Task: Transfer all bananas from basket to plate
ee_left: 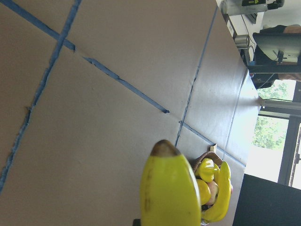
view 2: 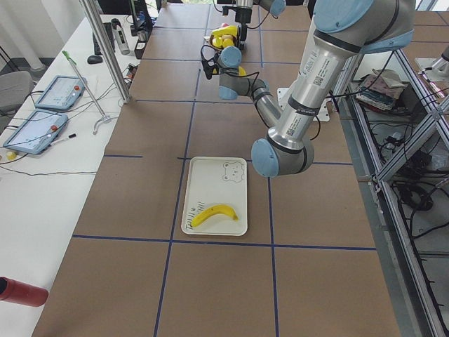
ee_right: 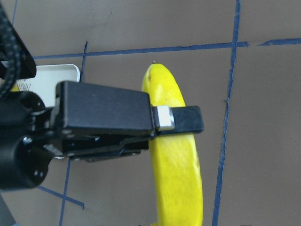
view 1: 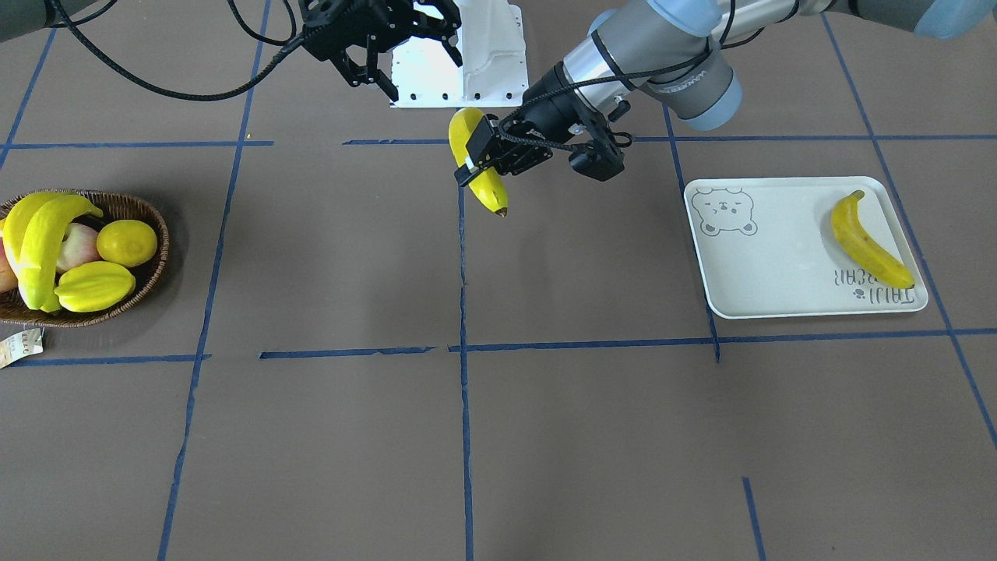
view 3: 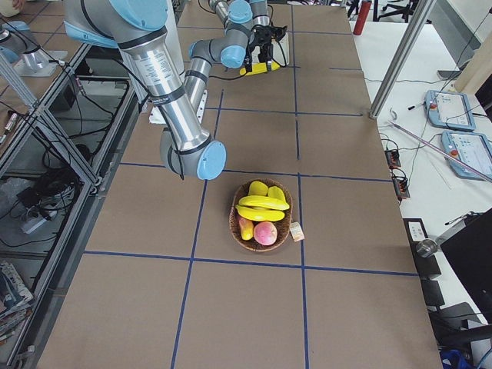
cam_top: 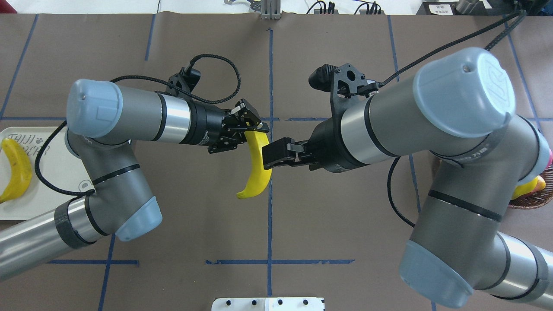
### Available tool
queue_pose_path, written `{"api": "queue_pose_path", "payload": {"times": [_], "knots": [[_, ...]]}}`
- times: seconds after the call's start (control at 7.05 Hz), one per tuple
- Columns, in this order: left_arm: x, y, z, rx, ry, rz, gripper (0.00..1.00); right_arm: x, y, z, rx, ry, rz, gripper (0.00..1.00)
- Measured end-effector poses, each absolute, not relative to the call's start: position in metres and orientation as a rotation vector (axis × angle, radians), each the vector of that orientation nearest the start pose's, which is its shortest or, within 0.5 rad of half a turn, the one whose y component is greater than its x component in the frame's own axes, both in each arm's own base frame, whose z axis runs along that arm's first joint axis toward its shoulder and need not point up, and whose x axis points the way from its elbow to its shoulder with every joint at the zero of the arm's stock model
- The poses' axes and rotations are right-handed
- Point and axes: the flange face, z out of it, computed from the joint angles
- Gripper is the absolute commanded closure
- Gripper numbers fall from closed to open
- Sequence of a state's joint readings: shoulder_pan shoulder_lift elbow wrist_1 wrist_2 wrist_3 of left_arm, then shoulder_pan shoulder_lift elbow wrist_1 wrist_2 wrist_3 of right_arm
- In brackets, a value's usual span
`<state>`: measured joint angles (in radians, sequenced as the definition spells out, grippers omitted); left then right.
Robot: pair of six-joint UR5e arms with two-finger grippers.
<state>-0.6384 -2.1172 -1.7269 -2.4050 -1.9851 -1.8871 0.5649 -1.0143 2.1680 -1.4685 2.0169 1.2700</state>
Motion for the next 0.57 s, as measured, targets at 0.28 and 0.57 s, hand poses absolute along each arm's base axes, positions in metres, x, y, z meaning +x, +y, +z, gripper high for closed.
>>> {"api": "queue_pose_path", "payload": {"times": [0.28, 0.57], "knots": [[0.402, -0.459, 0.211, -0.056, 1.364, -0.463, 1.00, -0.354, -0.344, 0.113, 0.176, -1.263, -0.030, 0.00], [0.367, -0.462, 0.239, -0.027, 1.167, -0.431, 1.00, -0.331, -0.350, 0.141, 0.178, -1.223, 0.012, 0.00]]}}
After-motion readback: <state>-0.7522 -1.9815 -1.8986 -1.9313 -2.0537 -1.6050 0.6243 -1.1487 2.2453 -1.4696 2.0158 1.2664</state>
